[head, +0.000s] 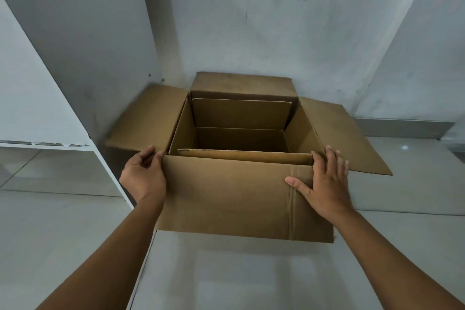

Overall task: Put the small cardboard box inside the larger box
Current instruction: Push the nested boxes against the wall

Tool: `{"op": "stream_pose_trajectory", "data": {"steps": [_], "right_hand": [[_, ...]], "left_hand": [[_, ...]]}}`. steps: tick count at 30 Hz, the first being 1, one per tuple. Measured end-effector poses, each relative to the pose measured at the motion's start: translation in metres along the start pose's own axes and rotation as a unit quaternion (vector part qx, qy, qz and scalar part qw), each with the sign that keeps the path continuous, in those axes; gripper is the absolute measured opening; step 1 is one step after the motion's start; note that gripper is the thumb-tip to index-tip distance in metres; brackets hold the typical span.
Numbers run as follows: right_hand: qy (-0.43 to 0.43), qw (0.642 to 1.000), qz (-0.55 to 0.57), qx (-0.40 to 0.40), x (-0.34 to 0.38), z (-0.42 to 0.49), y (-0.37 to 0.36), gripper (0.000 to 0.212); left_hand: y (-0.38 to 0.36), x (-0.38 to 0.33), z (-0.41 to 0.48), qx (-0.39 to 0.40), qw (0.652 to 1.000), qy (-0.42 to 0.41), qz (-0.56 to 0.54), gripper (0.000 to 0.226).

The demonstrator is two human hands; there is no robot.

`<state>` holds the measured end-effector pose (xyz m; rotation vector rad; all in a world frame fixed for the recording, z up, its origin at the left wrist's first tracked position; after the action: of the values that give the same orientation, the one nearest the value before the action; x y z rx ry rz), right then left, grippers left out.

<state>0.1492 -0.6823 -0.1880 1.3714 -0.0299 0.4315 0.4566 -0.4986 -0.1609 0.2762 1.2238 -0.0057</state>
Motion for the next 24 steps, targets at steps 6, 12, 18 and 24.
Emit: {"op": "stream_pose_trajectory", "data": {"steps": [6, 12, 18, 24], "right_hand": [[0.007, 1.000, 0.005, 0.002, 0.009, -0.004, -0.003, 0.109], [0.007, 1.000, 0.012, -0.007, 0.029, 0.002, -0.010, 0.122], [0.020, 0.999, 0.032, 0.001, 0.070, 0.010, -0.026, 0.108], [0.029, 0.999, 0.028, -0.015, 0.112, 0.016, -0.044, 0.106]], "left_hand": [[0.002, -0.007, 0.004, 0.018, 0.995, -0.060, 0.078, 0.016], [0.006, 0.000, 0.027, 0.019, 0.991, -0.083, 0.104, 0.018], [0.013, 0.016, 0.056, 0.008, 0.990, -0.076, 0.114, 0.021], [-0.002, 0.023, 0.043, 0.107, 0.976, -0.109, 0.158, 0.062]]}}
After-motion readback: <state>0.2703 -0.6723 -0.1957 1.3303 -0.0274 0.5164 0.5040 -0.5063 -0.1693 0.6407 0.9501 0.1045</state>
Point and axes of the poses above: each hand's wrist, its own z-axis towards the middle knuckle, its own y-axis out of the back of the hand, x = y × z, the point moved 4 cm from there along z, towards the middle knuckle, and after that the axes turned 9 degrees about -y, right-handed, at the moved point
